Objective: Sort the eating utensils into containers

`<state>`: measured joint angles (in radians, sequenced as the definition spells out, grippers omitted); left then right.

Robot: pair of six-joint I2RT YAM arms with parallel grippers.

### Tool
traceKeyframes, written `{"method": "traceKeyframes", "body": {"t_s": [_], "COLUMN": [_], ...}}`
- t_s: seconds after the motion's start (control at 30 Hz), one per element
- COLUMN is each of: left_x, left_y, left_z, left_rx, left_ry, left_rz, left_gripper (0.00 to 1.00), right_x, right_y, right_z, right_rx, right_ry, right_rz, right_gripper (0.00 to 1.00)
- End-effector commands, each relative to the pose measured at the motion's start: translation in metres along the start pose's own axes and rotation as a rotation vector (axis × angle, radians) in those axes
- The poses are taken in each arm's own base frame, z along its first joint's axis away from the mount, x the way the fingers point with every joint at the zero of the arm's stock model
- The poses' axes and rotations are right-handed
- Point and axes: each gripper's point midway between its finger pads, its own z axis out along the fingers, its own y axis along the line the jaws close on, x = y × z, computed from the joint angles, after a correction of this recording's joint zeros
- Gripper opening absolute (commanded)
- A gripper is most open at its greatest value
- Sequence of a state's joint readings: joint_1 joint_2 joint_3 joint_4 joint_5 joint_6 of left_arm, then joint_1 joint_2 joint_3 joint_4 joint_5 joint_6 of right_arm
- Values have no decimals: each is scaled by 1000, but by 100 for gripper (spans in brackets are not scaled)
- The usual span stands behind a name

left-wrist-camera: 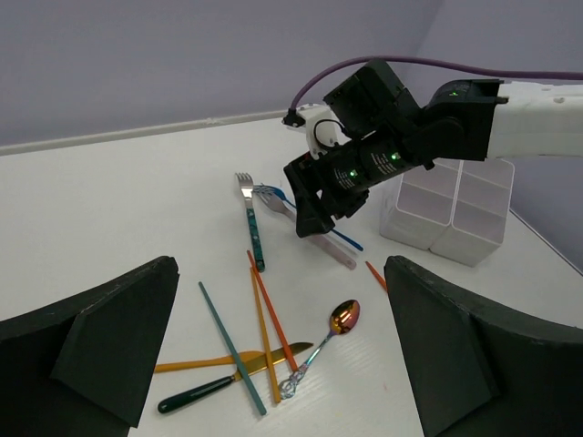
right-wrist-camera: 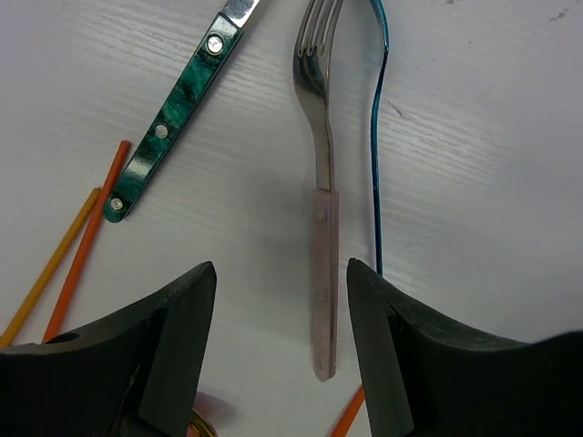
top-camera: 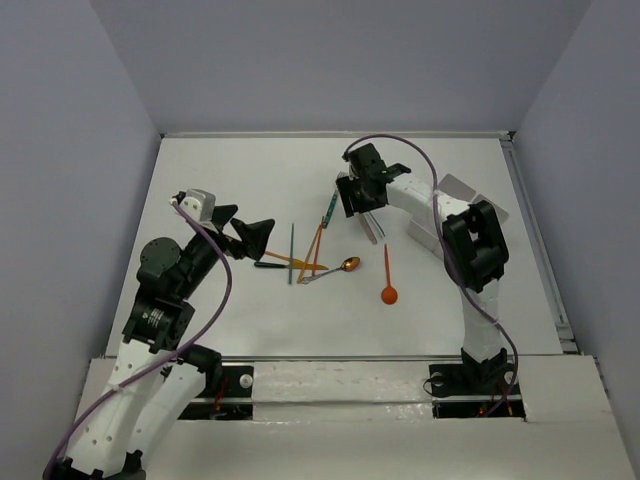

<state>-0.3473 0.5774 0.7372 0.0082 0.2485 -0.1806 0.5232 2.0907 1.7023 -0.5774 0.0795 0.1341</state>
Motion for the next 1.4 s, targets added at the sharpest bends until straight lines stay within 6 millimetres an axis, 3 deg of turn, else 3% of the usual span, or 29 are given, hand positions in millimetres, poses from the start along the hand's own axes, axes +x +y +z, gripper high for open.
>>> {"method": "traceKeyframes", "body": {"t_s": [0.0, 0.47, 0.57, 0.7, 0.83, 0.97, 1.13, 1.33, 1.37], "left_x": [-10, -7, -7, -9, -9, -10, -11, -15, -17], "left_y": [-2, -2, -2, 0, -1, -2, -2, -2, -3], "left_z": [2, 5, 5, 4, 4, 3, 3, -1, -3], "left_rx": [6, 10, 11, -1, 0, 6, 10, 1, 0], "left_ry": [-33, -23, -21, -29, -30, -32, -36, -56, -64], "left_rz": [15, 14, 13, 13, 13, 15, 18, 13, 12], "left_gripper": [99, 99, 99, 99, 99, 99, 99, 99, 99], "right_x": [-15, -5, -6, -4, -10, -27, -59, -92, -100], "right_y": [-7, -14, -11, -9, -6, -7, 3, 21, 21], "right_z": [5, 44, 47, 50, 42, 22, -20, -98, -119], "right_rx": [10, 11, -4, -16, -35, -31, -92, -220, -232], "right_ry": [-20, 23, 20, 27, -8, -59, -184, -382, -431], "right_rz": [4, 6, 4, 7, 6, 9, 23, 41, 40], "right_gripper": [61, 56, 45, 22, 9, 5, 0, 0, 0]}}
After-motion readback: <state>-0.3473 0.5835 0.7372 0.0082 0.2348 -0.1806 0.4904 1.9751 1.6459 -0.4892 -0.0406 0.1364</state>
